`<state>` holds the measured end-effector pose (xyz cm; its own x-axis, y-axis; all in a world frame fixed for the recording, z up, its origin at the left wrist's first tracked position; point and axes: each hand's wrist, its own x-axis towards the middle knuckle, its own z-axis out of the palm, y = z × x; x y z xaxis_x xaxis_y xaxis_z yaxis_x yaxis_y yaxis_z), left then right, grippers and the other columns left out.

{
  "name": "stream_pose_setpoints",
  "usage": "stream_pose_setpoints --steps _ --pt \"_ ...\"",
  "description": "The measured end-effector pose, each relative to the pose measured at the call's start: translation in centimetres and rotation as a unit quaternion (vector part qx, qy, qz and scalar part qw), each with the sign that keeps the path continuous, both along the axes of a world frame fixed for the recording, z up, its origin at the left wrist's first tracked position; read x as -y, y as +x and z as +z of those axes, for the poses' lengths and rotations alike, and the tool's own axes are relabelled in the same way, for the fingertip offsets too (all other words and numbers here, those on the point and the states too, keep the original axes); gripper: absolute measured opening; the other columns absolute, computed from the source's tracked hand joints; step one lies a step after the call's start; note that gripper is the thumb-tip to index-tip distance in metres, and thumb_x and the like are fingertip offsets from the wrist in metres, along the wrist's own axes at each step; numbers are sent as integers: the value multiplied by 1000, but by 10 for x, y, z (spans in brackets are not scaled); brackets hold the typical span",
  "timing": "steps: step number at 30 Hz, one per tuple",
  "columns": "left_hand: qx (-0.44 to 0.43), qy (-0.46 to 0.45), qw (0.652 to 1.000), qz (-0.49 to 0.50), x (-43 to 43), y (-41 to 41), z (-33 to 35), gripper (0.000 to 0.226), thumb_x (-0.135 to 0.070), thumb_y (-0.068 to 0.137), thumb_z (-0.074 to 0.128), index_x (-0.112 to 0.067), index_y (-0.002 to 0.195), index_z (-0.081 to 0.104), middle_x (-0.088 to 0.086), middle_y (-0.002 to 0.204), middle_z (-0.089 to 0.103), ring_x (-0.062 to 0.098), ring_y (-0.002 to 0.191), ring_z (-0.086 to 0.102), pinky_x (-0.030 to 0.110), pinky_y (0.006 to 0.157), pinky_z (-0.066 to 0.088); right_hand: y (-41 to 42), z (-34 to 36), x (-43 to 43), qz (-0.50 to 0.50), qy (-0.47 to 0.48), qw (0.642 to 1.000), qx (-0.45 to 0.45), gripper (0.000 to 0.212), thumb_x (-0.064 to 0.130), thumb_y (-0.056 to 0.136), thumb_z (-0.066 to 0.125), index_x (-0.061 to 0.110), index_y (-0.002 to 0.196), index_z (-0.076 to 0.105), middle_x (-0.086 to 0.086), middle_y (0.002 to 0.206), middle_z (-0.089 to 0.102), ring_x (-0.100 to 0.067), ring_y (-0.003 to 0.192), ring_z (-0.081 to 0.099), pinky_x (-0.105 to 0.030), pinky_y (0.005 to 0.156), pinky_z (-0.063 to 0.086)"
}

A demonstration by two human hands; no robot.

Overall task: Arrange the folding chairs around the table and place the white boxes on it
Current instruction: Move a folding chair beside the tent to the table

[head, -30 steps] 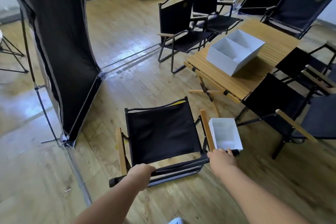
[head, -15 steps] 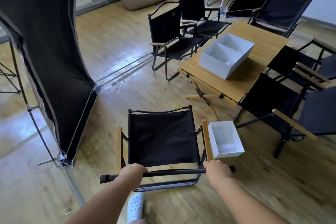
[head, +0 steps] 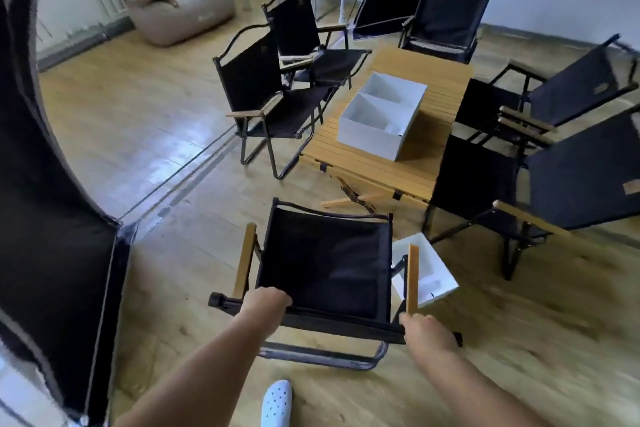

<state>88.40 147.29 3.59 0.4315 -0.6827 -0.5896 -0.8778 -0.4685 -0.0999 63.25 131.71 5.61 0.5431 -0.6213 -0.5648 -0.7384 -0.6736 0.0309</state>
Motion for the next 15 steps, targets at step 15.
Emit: stream_pose_setpoints --steps 15 --pt "29 27 995 -94 29 170 -15 48 -1 84 48 -28 121 61 1 117 65 26 114 59 37 91 41 139 -8 -47 -124 13 991 52 27 -4 86 51 19 92 37 2 71 34 -28 91 57 -32 65 38"
